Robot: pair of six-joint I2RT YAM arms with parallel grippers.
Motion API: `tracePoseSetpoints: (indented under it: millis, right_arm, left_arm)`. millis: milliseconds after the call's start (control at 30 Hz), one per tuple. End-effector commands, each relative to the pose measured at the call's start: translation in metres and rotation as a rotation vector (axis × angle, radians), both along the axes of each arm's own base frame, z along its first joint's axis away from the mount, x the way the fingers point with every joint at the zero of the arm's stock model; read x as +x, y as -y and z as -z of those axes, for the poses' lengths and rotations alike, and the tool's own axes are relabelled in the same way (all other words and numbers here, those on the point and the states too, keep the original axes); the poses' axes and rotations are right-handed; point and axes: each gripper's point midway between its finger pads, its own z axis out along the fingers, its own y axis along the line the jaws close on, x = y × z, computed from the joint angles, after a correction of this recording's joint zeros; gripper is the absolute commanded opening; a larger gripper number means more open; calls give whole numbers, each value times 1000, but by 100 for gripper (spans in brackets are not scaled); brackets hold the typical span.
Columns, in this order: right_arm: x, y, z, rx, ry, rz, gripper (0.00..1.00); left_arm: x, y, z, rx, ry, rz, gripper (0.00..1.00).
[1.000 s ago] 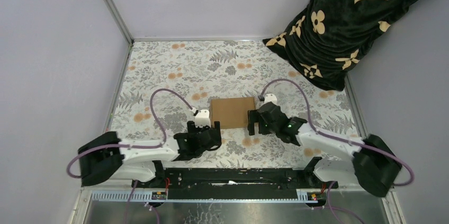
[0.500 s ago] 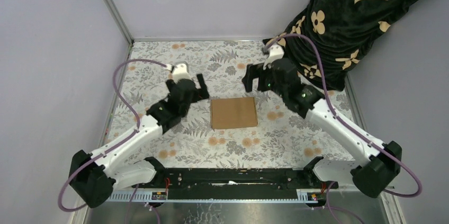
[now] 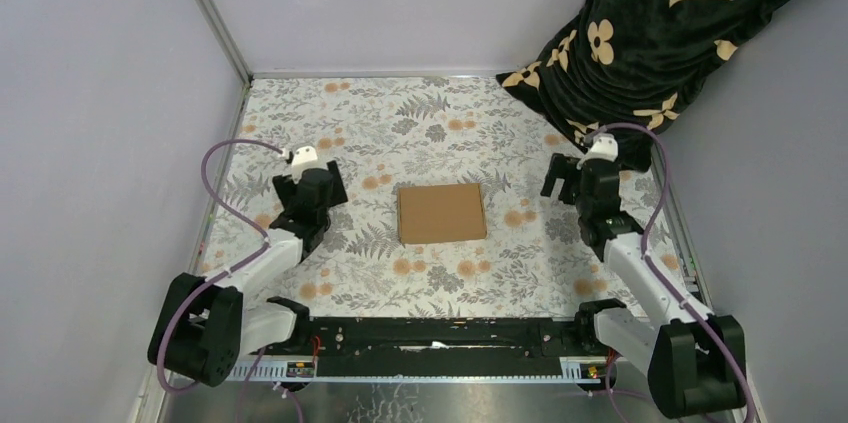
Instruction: Fold the paper box
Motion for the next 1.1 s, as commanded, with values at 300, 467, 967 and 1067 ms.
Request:
tracePoseSetpoints:
  millis: [300,467,967,1067]
  right_arm:
    - [4,62,12,-141,363,270,100]
    - [19,59,24,-167,379,246,100]
    - [31,46,57,-193,333,134,100]
    - [32,45,56,-192,349,132,100]
  left_arm:
    - [56,-10,0,40,247,206,98]
    - [65,-18,-7,82,292,189,98]
    - [53,-18,0,61,381,238,98]
    - [53,-18,0,61,383,238,98]
